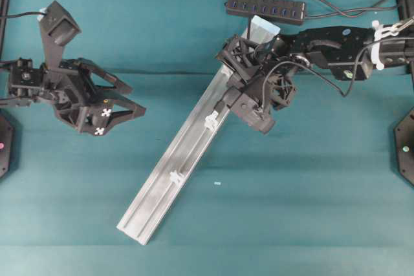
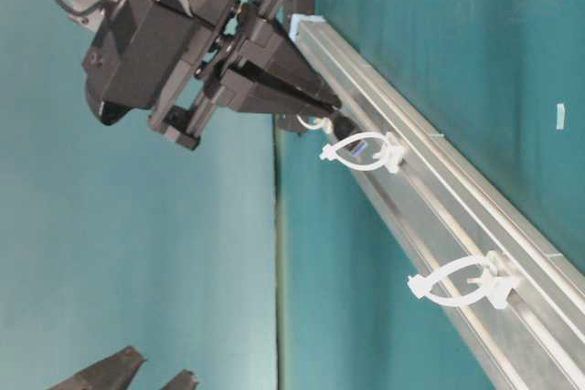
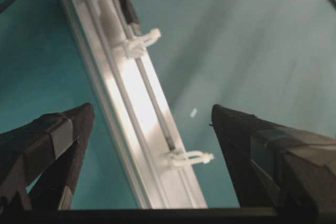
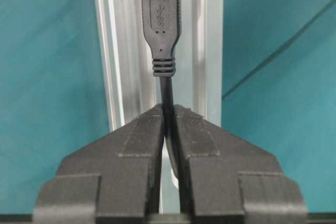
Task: Pass the USB cable through three rings with both arms.
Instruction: 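Regrasp the plug with the right gripper and open the left gripper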
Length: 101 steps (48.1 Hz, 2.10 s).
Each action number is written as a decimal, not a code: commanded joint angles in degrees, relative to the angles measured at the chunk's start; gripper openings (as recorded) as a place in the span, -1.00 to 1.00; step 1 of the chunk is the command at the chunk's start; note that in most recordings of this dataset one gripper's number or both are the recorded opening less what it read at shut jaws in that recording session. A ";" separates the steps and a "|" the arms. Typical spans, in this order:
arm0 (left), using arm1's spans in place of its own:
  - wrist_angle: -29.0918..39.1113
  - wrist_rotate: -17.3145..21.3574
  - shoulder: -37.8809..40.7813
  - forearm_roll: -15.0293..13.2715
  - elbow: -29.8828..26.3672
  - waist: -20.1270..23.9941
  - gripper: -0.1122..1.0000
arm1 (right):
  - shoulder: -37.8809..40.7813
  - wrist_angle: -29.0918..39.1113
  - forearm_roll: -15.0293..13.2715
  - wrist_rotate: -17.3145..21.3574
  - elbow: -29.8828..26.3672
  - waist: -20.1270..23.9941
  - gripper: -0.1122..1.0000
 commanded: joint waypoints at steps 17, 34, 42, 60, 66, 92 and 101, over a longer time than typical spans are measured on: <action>-0.26 0.18 -2.29 0.26 -0.62 -0.18 0.94 | 0.35 0.09 0.09 -0.09 -0.18 0.79 -0.68; -0.26 0.18 -2.29 0.26 -0.26 -0.18 0.94 | 0.26 0.09 0.26 0.09 0.00 1.05 -0.68; -0.18 0.09 -2.29 0.26 -0.09 -0.09 0.94 | 0.35 -0.09 0.26 0.09 -0.26 1.32 -0.68; -0.26 0.09 -1.93 0.26 0.09 0.00 0.94 | 0.53 -0.26 1.32 0.26 -0.70 2.64 -0.68; -0.70 0.09 -1.76 0.26 -0.18 -0.26 0.94 | 0.70 -0.35 2.02 0.26 -1.32 3.34 -0.68; -1.32 -0.26 1.05 0.26 -0.97 -2.72 0.94 | 1.58 0.00 7.03 0.70 -3.87 5.45 -0.68; -1.58 -1.49 4.22 0.26 -1.85 -3.52 0.94 | 1.67 0.09 7.82 0.88 -4.13 5.98 -0.68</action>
